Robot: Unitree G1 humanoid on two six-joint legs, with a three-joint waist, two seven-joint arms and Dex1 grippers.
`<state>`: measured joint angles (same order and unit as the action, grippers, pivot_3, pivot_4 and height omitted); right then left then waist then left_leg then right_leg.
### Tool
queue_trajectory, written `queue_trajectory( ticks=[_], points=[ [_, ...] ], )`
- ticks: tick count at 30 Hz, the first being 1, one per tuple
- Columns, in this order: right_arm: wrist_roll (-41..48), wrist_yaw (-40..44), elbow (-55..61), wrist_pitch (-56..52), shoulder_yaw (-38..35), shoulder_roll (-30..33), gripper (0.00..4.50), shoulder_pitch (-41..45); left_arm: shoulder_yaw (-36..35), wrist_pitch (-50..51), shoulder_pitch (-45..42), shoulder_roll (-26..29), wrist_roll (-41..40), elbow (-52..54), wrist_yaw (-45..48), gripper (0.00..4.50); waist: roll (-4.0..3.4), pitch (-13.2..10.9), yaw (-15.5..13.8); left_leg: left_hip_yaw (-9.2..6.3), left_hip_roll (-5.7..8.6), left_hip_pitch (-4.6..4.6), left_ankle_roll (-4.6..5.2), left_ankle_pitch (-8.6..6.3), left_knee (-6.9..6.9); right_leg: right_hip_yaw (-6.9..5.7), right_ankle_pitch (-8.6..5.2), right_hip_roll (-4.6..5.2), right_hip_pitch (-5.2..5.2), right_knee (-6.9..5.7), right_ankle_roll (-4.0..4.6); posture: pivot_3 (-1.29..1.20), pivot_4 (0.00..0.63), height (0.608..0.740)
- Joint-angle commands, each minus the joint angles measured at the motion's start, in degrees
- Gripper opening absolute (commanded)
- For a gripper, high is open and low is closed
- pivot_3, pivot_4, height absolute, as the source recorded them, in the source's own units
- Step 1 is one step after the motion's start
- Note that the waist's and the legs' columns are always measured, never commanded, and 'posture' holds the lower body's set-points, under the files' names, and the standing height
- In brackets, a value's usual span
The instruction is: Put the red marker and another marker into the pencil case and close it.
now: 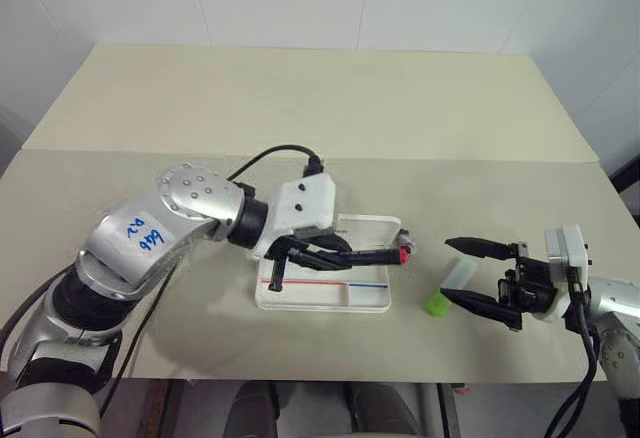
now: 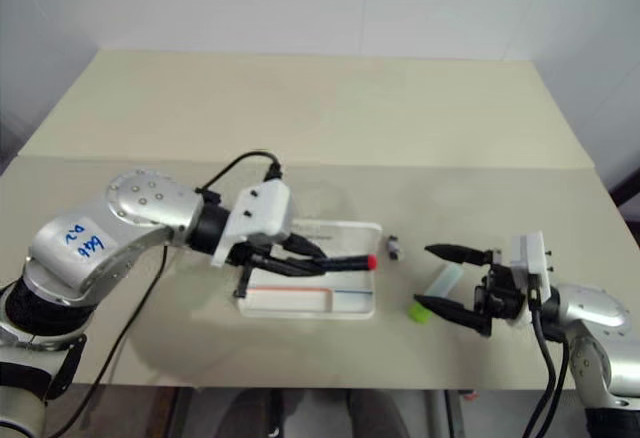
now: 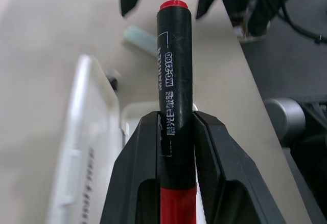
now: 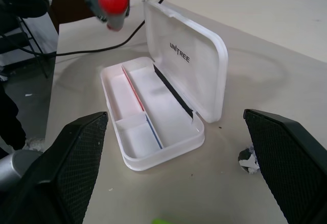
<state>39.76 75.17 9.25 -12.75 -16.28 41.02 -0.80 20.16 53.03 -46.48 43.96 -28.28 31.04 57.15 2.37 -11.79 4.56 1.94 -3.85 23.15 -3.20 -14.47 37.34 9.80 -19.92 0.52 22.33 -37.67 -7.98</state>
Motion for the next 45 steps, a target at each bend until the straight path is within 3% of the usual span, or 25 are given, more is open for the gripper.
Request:
queue_trajectory(
  ticks=[1, 12, 36, 37, 45],
  points=[
    [-0.11, -0.55, 1.37, 1.35, -0.53, -0.45, 4.5, -0.16, 1.7, -1.63, 0.38, 0.38, 2.52, 1.53, -0.33, 0.54, 0.0, 0.0, 0.0, 0.0, 0.0, 0.0, 0.0, 0.0, 0.0, 0.0, 0.0, 0.0, 0.0, 0.0, 0.0, 0.0, 0.15, 0.74],
    [-1.02, -1.74, 1.74, 1.87, -0.7, -0.63, 4.5, -0.93, 6.56, -6.9, 2.24, 3.3, 11.7, -2.32, 0.75, 0.54, 0.0, 0.0, -0.14, 0.0, 0.01, 0.0, 0.01, 0.01, 0.0, 0.02, 0.0, 0.0, -0.01, 0.02, 0.0, 0.0, 0.15, 0.74],
    [-2.18, -3.77, 2.52, 2.71, -0.89, -0.57, 4.5, -2.22, 11.04, -9.22, 1.71, -3.44, 20.64, -7.62, 1.26, 0.54, 0.0, 0.0, -0.64, 0.0, 0.02, 0.0, 0.03, 0.02, -0.01, 0.03, 0.0, 0.01, -0.04, 0.05, 0.0, 0.0, 0.15, 0.74],
    [-2.24, -3.79, 2.51, 2.73, -0.91, -0.57, 4.5, -2.24, 11.05, -8.94, 1.59, -3.92, 20.91, -7.7, 1.14, 1.29, 0.0, 0.0, -0.71, 0.0, 0.02, -0.01, 0.03, 0.02, -0.01, 0.03, 0.0, 0.01, -0.04, 0.04, 0.0, 0.0, 0.15, 0.74],
    [-2.62, -3.91, 2.12, 2.97, -1.14, -0.43, 4.5, -2.17, 10.66, -4.86, 0.5, -5.82, 19.75, -6.15, 2.15, 3.88, 0.0, 0.0, -1.3, 0.0, 0.02, 0.0, 0.03, 0.02, -0.02, 0.03, 0.0, 0.01, -0.02, 0.04, 0.0, 0.0, 0.15, 0.74]
  ],
)
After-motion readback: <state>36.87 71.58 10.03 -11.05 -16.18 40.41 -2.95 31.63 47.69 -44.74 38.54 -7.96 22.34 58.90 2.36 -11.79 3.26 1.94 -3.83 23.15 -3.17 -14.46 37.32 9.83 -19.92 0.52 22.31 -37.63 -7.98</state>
